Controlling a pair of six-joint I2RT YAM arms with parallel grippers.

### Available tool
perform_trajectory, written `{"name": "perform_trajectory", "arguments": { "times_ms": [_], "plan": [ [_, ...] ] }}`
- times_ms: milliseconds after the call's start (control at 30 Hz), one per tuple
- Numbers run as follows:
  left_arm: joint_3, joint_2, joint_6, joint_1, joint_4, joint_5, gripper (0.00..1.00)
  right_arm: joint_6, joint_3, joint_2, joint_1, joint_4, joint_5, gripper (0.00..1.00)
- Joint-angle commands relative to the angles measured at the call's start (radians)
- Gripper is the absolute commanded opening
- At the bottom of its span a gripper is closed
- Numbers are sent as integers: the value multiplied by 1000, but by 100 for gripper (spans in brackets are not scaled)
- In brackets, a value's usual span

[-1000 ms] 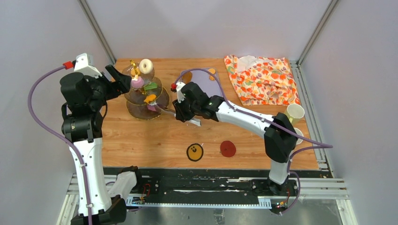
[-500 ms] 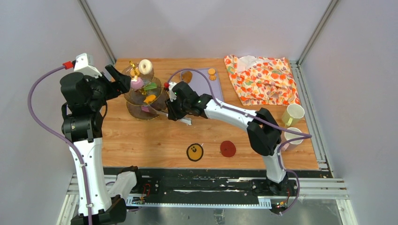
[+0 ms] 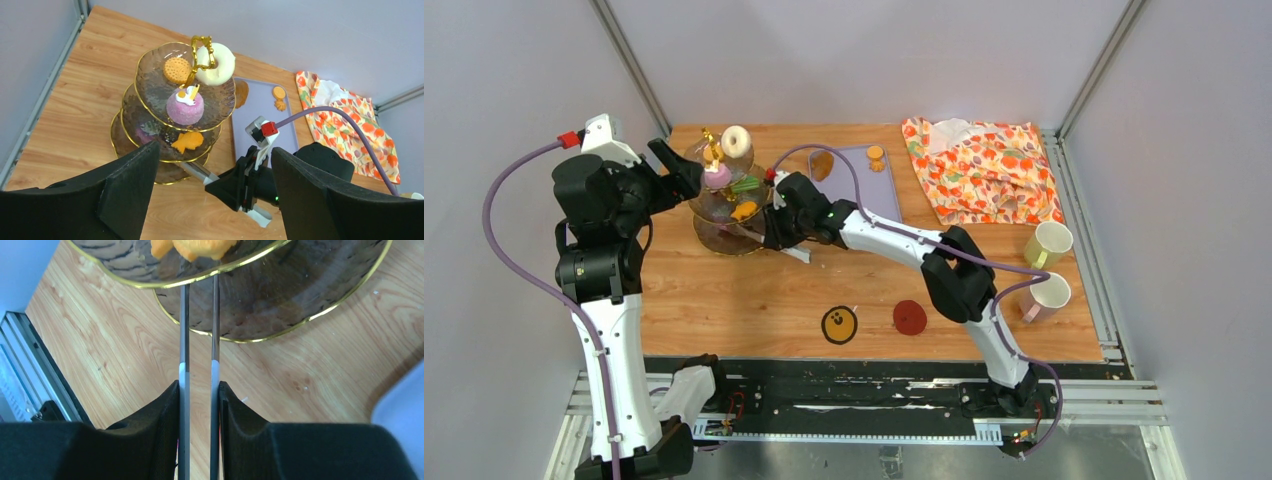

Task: Serve the afternoon tea

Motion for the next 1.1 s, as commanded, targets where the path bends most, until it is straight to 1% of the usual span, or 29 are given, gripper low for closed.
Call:
{"name": "perform_trajectory", "arguments": {
  "times_ms": [0,100,200,333,433,533,633,833,967,1067],
  "plan": [
    [11,-15,14,-6,-3,-6,86,72,74,44,17,75,2,12],
    [9,-17,16,-6,-3,-7,86,84,92,64,17,70,-20,29],
    [8,-17,16,-6,-4,-8,86,80,80,56,19,68,-33,40],
    [7,-15,13,-6,-1,-6,86,70,48,31,21,72,-38,44],
    [6,-16,12,-6,-2,-5,86,59,15,-3,21,76,-39,44],
    [6,-18,13,-6,-2,-6,86,40,-57,-69,20,86,-27,41],
    [3,-16,12,-6,-1,-3,86,16,-139,-147,19,92,3,34],
    [2,-10,7,-5,5,13,86,-12,-362,-343,-18,174,27,15],
    [2,-14,7,-6,4,6,86,-52,-468,-454,-60,168,99,1],
    [0,-15,7,-5,5,6,86,-76,-512,-512,-109,132,159,0]
  ]
}}
